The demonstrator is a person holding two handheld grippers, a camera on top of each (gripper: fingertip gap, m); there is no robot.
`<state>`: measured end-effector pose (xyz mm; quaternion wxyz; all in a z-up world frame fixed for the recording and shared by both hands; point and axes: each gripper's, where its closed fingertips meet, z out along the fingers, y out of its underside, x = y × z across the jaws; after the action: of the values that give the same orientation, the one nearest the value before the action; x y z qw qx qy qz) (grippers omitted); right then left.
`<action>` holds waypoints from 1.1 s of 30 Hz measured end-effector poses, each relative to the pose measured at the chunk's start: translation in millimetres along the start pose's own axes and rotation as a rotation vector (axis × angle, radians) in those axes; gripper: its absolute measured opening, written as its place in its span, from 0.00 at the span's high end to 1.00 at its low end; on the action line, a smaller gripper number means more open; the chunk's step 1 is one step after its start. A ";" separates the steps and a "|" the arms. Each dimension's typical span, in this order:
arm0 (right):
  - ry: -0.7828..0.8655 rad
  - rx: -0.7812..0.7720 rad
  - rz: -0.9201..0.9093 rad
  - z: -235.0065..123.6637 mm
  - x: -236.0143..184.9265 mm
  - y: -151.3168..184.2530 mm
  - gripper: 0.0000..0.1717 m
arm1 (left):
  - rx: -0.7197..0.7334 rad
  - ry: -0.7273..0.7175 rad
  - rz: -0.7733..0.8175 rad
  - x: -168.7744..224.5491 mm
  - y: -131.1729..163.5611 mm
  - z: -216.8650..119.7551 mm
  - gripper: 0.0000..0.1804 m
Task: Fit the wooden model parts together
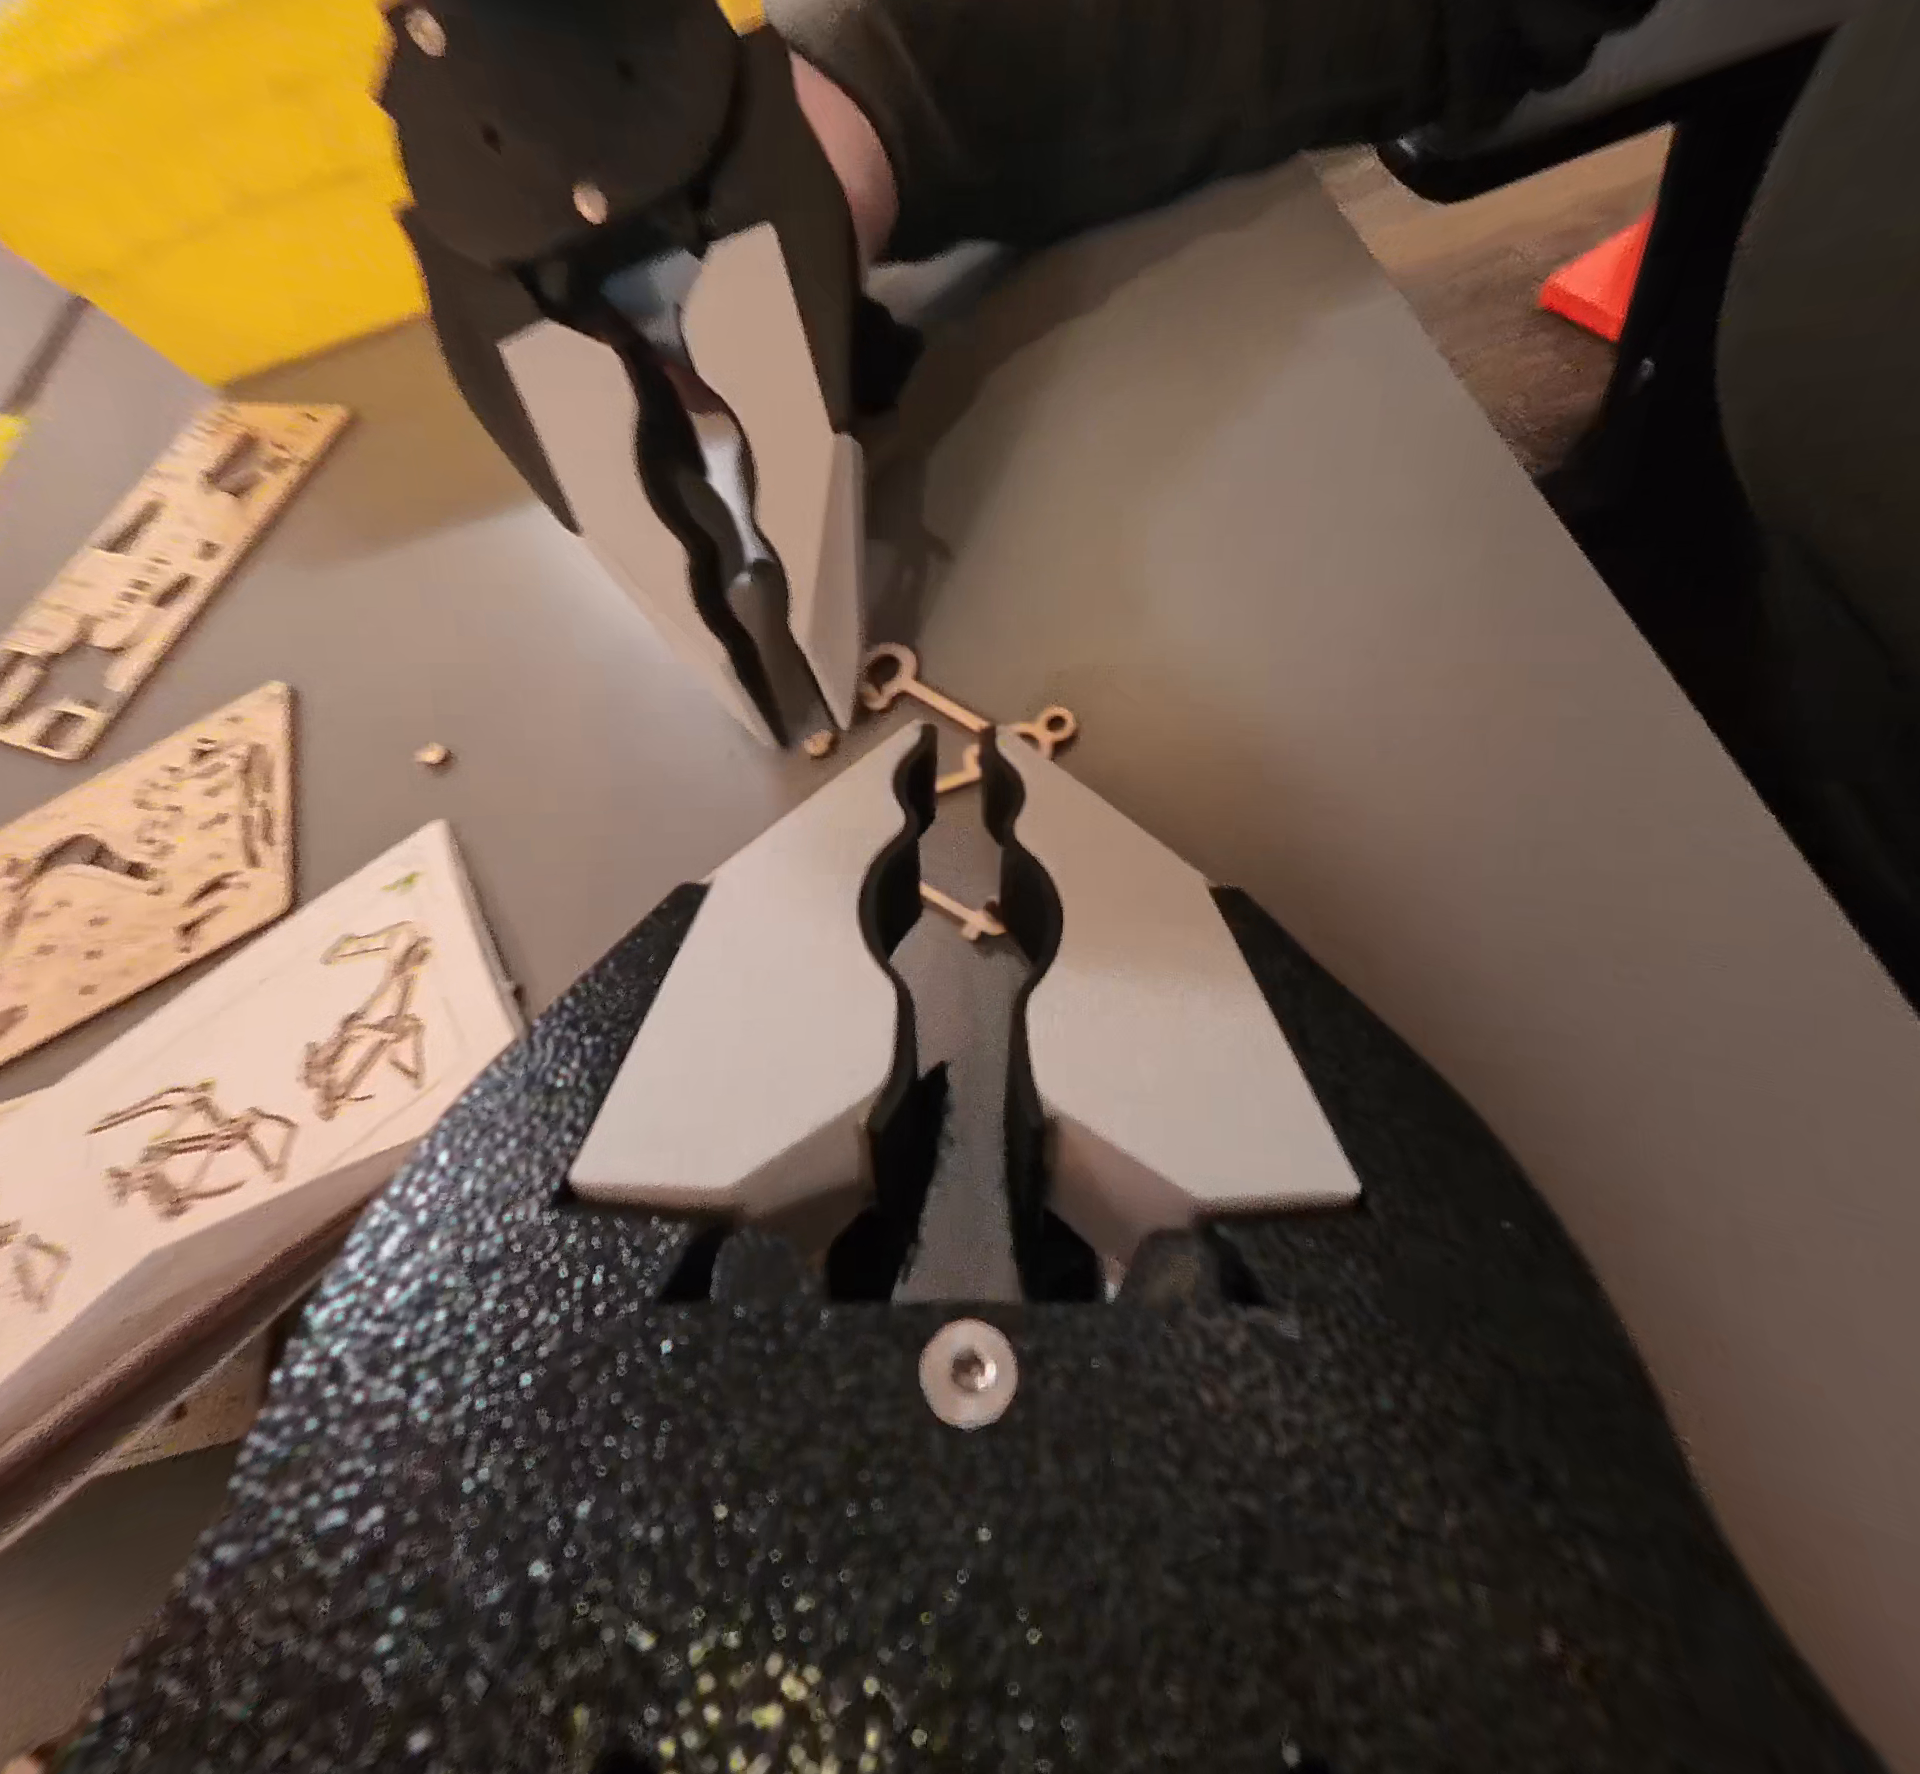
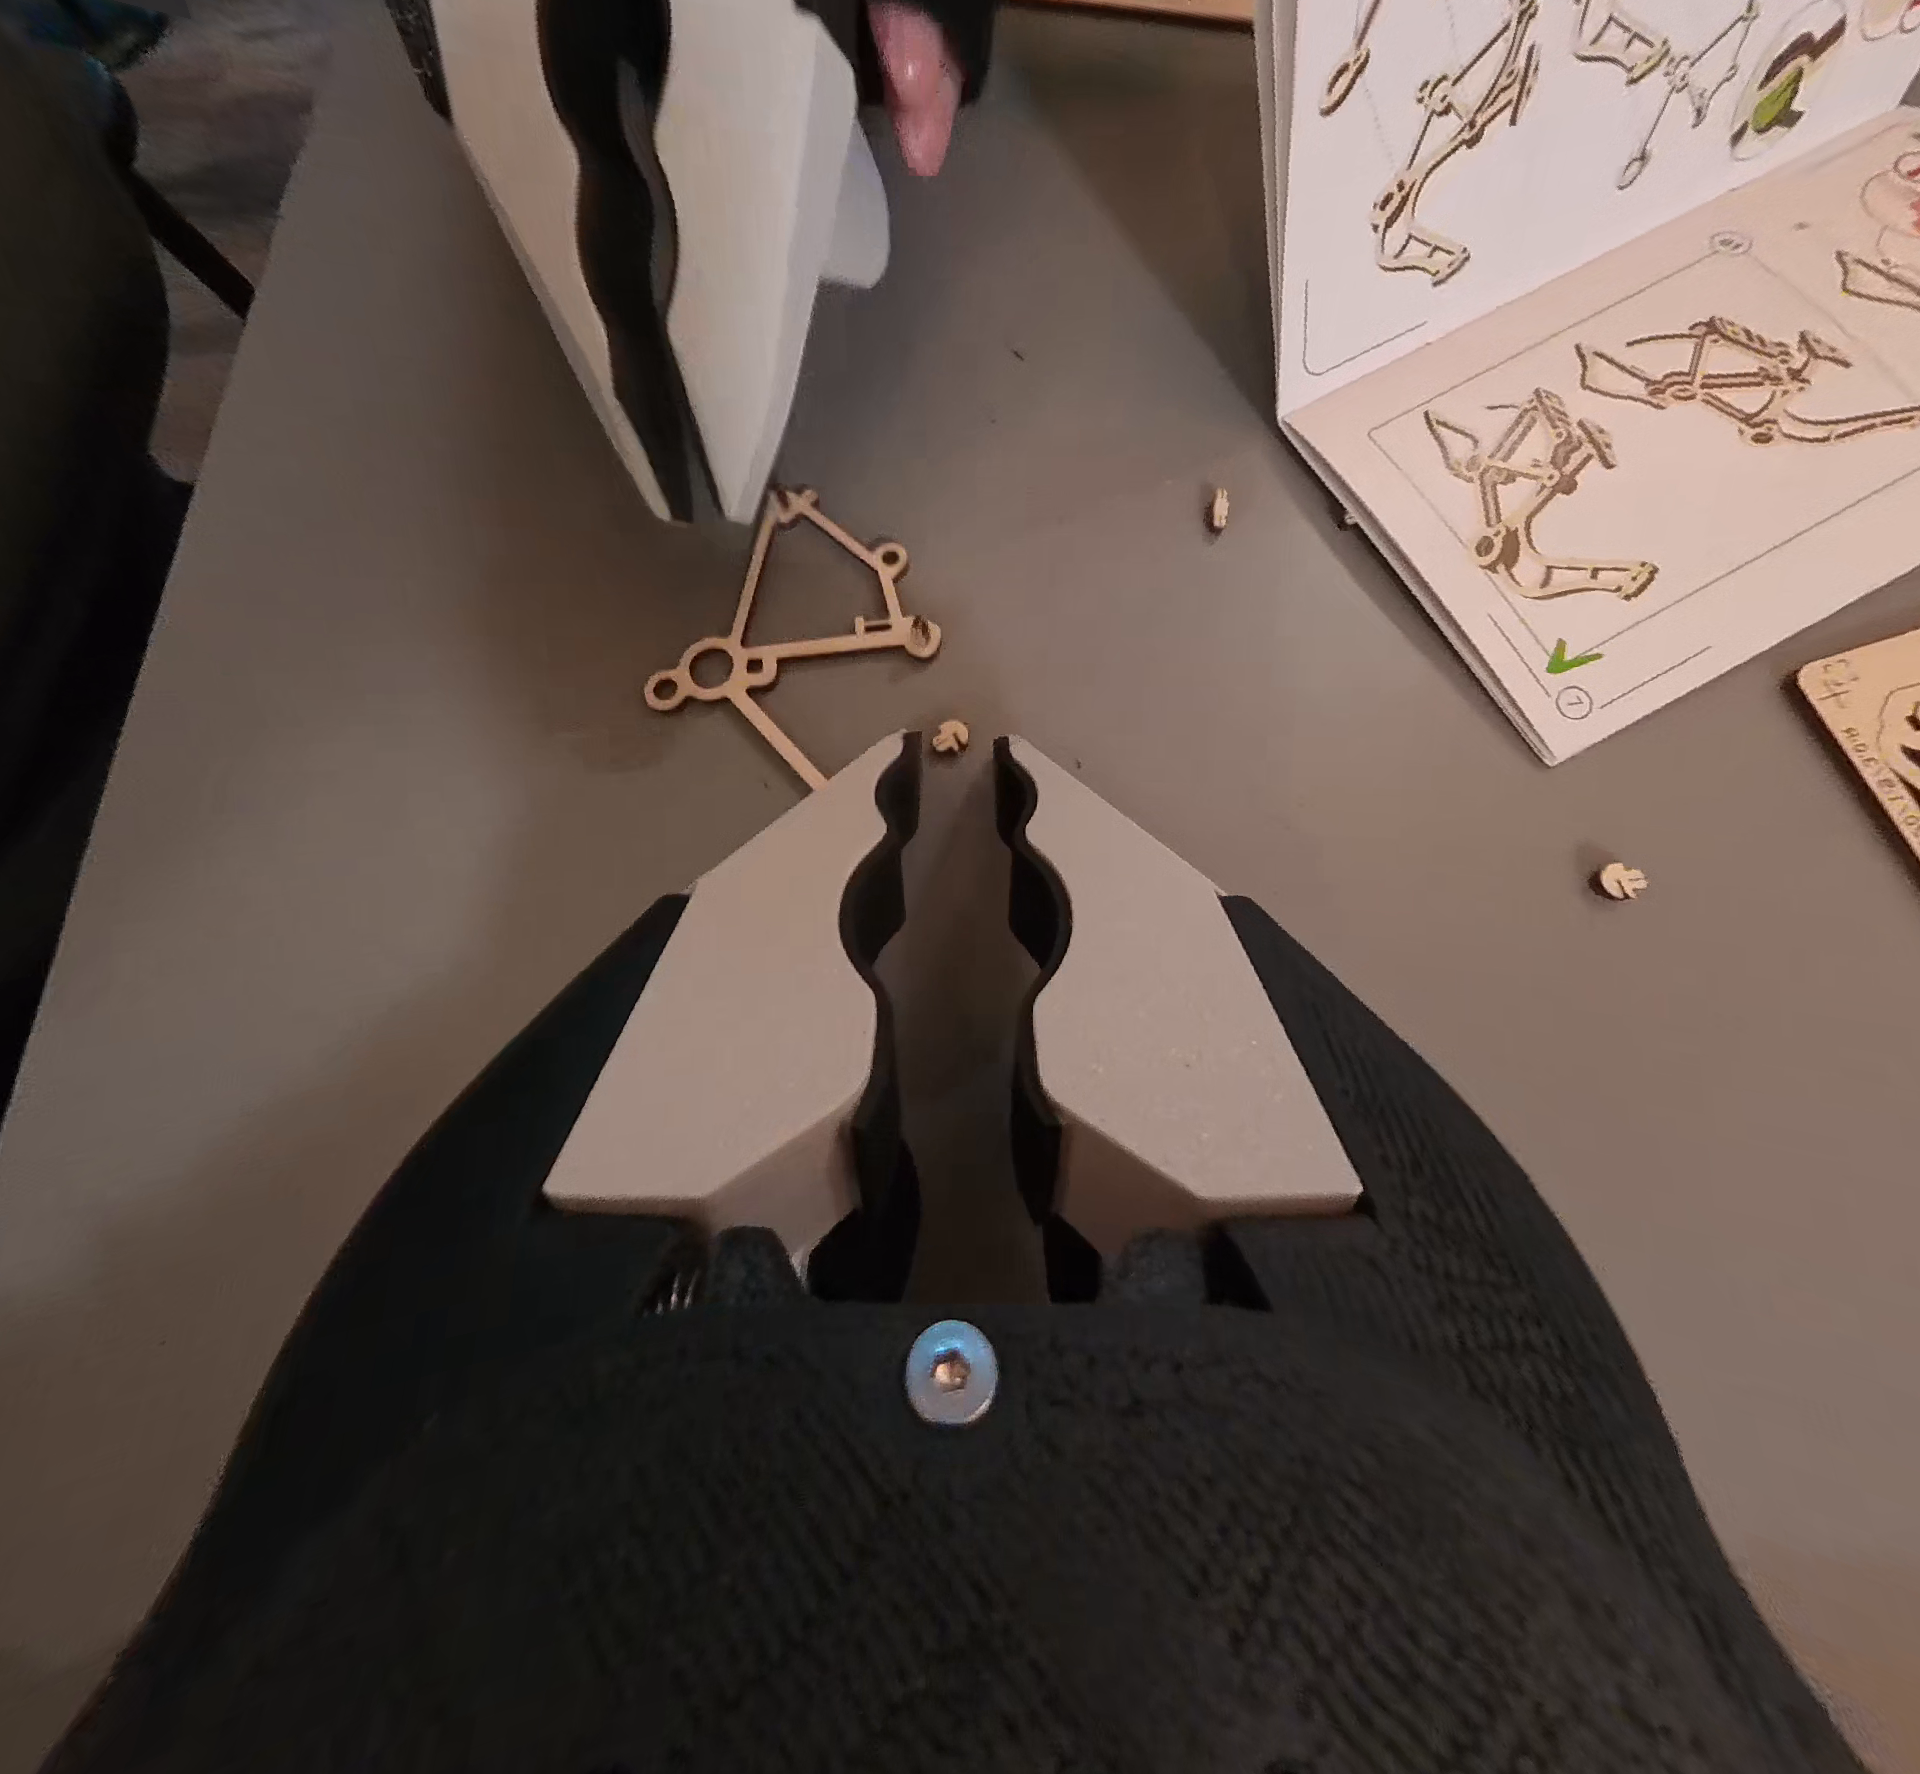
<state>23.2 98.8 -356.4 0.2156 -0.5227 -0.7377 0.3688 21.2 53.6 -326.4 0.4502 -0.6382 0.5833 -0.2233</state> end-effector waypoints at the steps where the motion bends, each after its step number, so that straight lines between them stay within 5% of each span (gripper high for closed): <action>1: -0.006 0.003 0.008 0.2 -0.3 -0.2 0.93 | 0.020 -0.023 0.011 -3.4 -2.7 -2.6 0.97; 5: -0.013 -0.005 0.009 0.4 -1.7 0.7 1.00 | 0.051 -0.075 0.013 -13.3 -3.6 -6.7 0.98; 33: 0.042 -0.004 -0.002 3.2 4.7 -1.3 0.97 | 0.059 -0.063 -0.116 -24.7 5.5 -7.2 1.00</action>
<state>18.5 101.9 -357.7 0.2306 -0.5299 -0.7343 0.3562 6.9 75.2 -321.5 0.4731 -0.6643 0.5240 -0.2457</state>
